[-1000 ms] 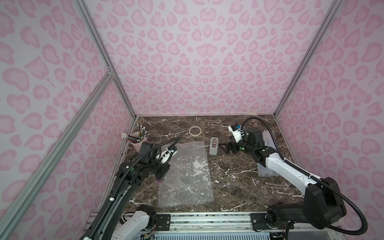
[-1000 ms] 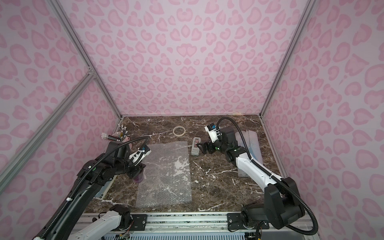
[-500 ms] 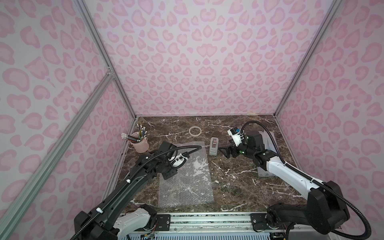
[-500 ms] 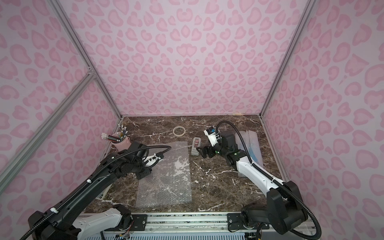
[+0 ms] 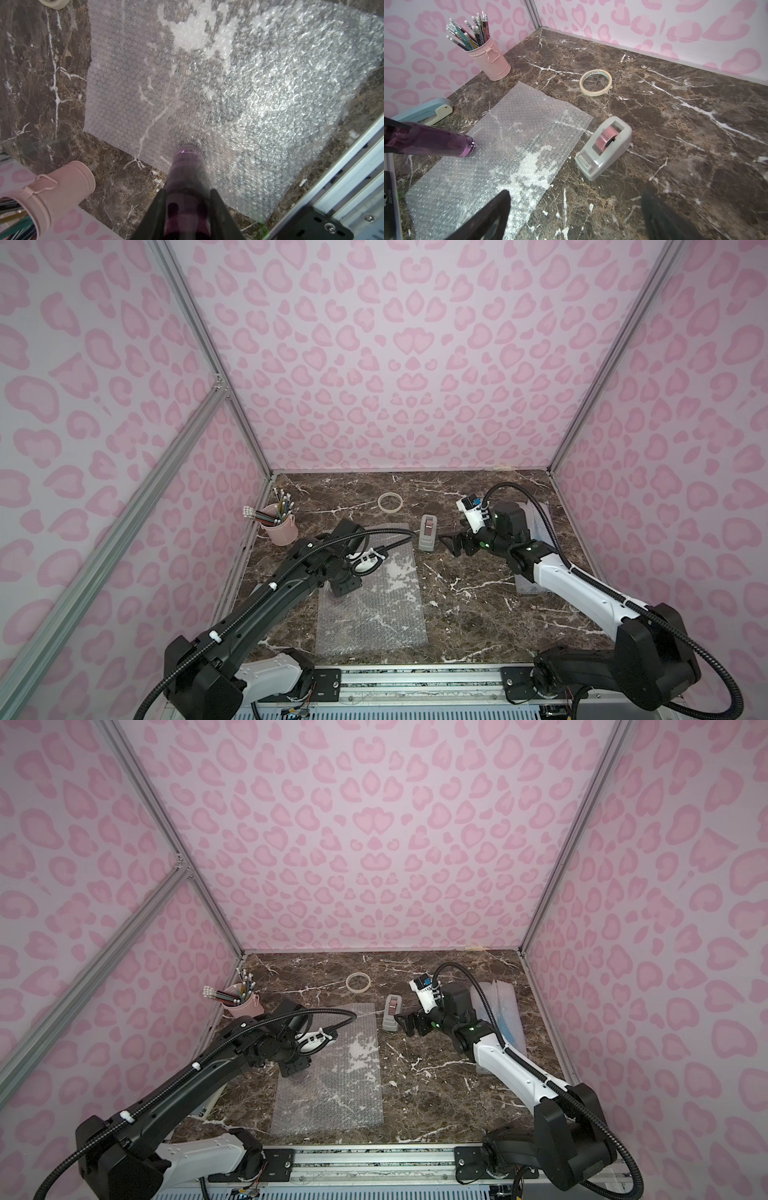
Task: Wrap wine bottles in bubble wrap
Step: Place the wine bottle on the bubble wrap.
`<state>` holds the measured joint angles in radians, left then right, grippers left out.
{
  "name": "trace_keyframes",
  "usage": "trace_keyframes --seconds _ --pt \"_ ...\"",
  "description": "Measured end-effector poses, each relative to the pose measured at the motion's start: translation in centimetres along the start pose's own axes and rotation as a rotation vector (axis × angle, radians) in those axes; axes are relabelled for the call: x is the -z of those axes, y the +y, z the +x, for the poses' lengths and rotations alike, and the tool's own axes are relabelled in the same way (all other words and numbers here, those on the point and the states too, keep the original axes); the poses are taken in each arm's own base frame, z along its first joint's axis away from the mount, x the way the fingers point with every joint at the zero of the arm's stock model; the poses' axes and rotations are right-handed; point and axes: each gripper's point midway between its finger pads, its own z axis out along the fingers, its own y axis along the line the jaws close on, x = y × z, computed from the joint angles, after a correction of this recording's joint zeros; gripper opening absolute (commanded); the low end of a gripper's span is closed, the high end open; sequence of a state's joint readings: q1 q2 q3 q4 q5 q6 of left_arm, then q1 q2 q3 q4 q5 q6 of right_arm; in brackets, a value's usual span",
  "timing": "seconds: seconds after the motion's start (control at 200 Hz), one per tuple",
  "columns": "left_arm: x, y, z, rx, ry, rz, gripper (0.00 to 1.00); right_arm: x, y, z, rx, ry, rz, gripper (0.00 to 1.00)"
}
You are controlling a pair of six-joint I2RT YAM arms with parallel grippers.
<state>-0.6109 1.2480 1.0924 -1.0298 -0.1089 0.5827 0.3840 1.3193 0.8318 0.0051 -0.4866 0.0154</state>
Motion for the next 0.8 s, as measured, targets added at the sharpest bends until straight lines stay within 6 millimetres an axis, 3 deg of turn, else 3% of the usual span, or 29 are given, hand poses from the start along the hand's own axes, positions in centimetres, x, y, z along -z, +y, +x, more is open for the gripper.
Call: trace_keyframes --seconds 0.215,0.605,0.8 --pt "-3.2 -0.8 -4.2 -0.079 0.024 0.038 0.07 0.6 -1.0 -0.5 -0.006 -0.019 0.034 0.99" --pt "-9.9 -5.7 -9.0 -0.266 0.168 0.142 0.20 2.0 -3.1 -0.2 -0.035 -0.045 0.091 0.99" --pt "-12.6 -6.4 -10.2 -0.274 0.201 0.172 0.27 2.9 -3.6 -0.8 -0.035 -0.070 0.108 0.99"
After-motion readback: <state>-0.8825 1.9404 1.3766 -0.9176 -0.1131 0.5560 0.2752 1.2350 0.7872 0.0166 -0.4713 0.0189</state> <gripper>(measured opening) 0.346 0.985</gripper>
